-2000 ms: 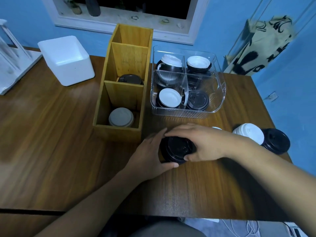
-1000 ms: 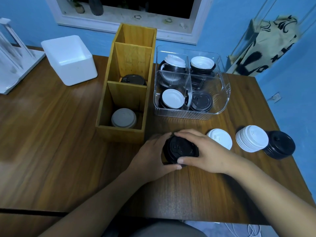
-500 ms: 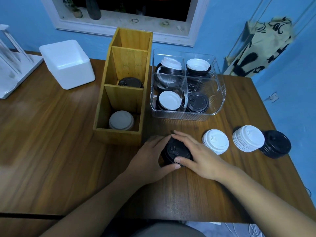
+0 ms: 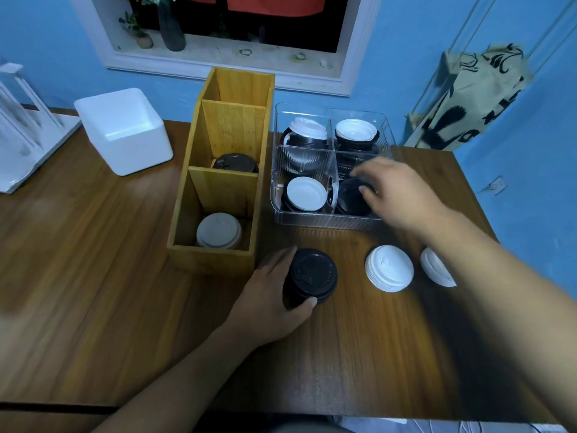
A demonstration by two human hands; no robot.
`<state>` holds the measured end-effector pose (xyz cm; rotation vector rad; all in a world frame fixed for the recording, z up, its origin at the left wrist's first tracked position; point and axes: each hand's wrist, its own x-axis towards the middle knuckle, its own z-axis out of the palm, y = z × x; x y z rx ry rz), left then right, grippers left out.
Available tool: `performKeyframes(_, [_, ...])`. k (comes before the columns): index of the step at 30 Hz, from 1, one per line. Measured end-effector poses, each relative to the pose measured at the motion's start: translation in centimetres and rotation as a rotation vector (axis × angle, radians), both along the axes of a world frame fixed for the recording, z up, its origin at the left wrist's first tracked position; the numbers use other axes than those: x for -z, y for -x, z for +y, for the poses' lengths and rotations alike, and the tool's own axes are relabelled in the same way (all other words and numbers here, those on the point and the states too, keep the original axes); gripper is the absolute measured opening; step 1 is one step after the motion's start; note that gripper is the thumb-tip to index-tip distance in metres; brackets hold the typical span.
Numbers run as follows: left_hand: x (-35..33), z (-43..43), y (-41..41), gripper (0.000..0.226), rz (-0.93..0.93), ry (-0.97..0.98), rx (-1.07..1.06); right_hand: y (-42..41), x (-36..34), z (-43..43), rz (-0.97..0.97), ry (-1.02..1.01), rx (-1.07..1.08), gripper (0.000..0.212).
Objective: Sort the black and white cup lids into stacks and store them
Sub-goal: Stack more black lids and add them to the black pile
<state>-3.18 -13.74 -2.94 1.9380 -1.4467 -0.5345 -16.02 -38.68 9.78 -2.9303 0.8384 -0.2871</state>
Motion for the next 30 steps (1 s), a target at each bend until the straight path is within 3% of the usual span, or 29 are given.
performKeyframes(4, [0.1, 0.1, 0.0, 0.098, 0.028, 0.006, -0.002, -3.2, -0.3, -2.0, 0.432, -0.058, 0.102, 0.061])
performKeyframes(10, [-0.2, 0.2, 0.1, 0.093, 0.016, 0.032, 0.004, -4.5, 0.9, -2.1, 0.563, 0.029, 0.082, 0.066])
performKeyframes(13, [-0.2, 0.2, 0.0, 0.093, 0.022, 0.034, -0.003, -4.2, 1.1, -2.0, 0.556, 0.042, 0.057, 0.065])
performKeyframes(19, [-0.5, 0.1, 0.0, 0.088, 0.017, 0.037, 0.025, -2.3, -1.3, -1.6, 0.455, 0.017, 0.056, 0.088])
performKeyframes(23, [-0.4, 0.0, 0.0, 0.088, 0.015, 0.043, 0.031, 0.4, -3.1, -0.3, 0.255, 0.008, 0.031, 0.088])
performKeyframes(26, [-0.3, -0.1, 0.0, 0.09, 0.012, 0.045, 0.031, 2.9, -4.0, 2.1, 0.08, -0.144, -0.043, 0.088])
performKeyframes(30, [-0.2, -0.1, 0.1, 0.091, 0.003, 0.034, 0.021, 4.5, -2.4, 5.6, 0.013, -0.341, -0.134, 0.088])
